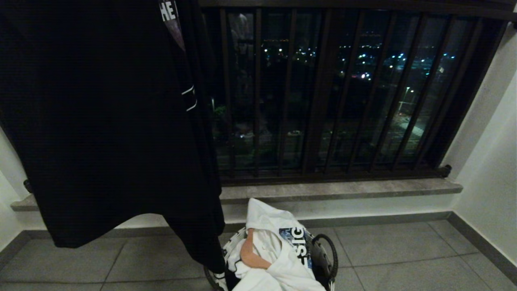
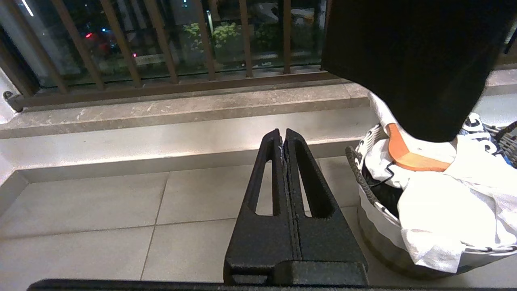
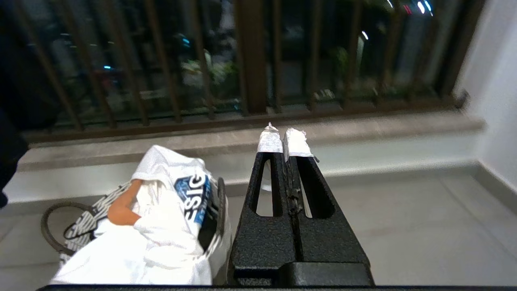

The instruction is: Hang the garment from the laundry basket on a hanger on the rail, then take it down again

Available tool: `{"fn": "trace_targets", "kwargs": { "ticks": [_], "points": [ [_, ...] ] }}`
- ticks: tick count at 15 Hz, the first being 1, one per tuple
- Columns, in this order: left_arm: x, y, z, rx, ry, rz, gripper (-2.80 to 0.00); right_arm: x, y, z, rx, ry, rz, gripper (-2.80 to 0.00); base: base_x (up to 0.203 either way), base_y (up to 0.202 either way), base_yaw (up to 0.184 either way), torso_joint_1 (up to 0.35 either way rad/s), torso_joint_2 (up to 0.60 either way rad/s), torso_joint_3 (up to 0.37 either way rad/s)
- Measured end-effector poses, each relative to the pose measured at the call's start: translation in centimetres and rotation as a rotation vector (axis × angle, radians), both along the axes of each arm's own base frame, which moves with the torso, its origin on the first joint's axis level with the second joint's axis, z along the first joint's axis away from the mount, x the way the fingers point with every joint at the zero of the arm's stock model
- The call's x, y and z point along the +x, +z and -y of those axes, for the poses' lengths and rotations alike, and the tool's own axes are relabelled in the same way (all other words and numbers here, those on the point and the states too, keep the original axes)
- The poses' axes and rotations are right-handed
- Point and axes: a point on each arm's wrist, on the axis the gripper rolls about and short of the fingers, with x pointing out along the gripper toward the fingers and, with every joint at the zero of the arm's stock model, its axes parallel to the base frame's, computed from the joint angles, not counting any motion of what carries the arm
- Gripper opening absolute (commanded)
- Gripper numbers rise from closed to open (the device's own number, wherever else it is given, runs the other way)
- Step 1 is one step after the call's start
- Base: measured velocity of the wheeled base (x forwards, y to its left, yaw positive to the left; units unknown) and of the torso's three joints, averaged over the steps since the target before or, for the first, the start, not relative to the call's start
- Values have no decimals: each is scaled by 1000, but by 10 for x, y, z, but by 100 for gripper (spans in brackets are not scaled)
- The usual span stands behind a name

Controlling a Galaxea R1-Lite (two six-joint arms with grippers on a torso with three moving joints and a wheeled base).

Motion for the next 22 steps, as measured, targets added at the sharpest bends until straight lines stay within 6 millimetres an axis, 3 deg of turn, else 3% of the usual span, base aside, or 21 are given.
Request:
{"fn": "trace_targets", "kwargs": {
  "ticks": [3,8,19,22],
  "points": [
    [0,0,0,0,1,0,-280,14,-21,-1,-96,22,17,-280,0,0,0,0,0,0],
    [0,0,0,0,0,0,-280,21,-48,-1,-155,23,-120,-280,0,0,0,0,0,0],
    [0,0,0,0,1,0,-280,22,-51,-1,-127,22,-140,-280,0,0,0,0,0,0],
    [0,0,0,0,0,2,-280,22,-50,-1,-117,21,-136,-280,0,0,0,11,-164,-272]
  ]
}}
